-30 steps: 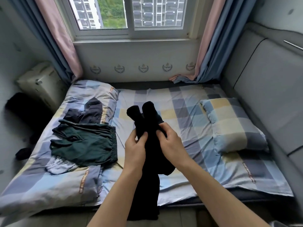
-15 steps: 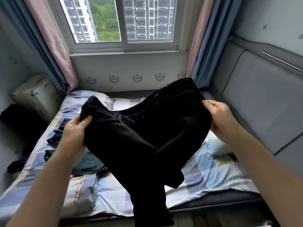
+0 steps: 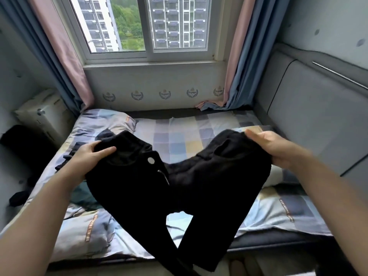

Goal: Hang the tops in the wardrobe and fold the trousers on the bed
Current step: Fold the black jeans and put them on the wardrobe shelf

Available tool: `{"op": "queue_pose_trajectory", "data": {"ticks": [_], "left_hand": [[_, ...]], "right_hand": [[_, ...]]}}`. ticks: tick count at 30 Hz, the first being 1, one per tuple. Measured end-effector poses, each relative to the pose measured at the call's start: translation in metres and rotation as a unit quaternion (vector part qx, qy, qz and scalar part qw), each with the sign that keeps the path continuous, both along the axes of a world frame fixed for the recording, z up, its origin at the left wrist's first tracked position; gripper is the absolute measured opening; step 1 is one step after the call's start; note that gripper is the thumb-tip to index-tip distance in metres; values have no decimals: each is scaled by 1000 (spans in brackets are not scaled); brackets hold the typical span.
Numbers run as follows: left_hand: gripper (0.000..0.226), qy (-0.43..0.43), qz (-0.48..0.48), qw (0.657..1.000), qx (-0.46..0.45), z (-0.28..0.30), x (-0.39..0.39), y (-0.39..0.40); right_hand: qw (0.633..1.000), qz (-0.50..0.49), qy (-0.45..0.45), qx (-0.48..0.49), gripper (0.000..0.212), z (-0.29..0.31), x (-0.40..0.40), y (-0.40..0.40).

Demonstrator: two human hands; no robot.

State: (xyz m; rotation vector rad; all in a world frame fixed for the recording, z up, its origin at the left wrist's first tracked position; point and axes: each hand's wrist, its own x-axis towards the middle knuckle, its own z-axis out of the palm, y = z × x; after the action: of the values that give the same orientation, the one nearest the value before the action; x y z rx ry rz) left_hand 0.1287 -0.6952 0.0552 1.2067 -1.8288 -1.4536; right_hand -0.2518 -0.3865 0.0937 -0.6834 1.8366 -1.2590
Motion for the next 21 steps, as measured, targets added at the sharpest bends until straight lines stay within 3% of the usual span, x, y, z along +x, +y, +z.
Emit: {"op": "queue_pose_trajectory", "data": {"ticks": [2,5,9,17,21], "left_hand": [[20,18,-18,999,36,1,1,4],[15,76,14,993,87,6,4,1],[13,113,68,982,135,20,1,-19],[18,113,96,975,164,-7,-22,-70],[23,104,81,971,201,-32,-63,-138]], "right_hand": [[997,62,-39,35,40,-3,-3,6],[994,49,-99,-24,20,-3,-13,4],[986,-1,-145,-84,27,4,-26,-13],[984,-86,-110,-111,23,-21,-43,-63],[982,-123,-68,-128,22,-34,-73,-125]]}}
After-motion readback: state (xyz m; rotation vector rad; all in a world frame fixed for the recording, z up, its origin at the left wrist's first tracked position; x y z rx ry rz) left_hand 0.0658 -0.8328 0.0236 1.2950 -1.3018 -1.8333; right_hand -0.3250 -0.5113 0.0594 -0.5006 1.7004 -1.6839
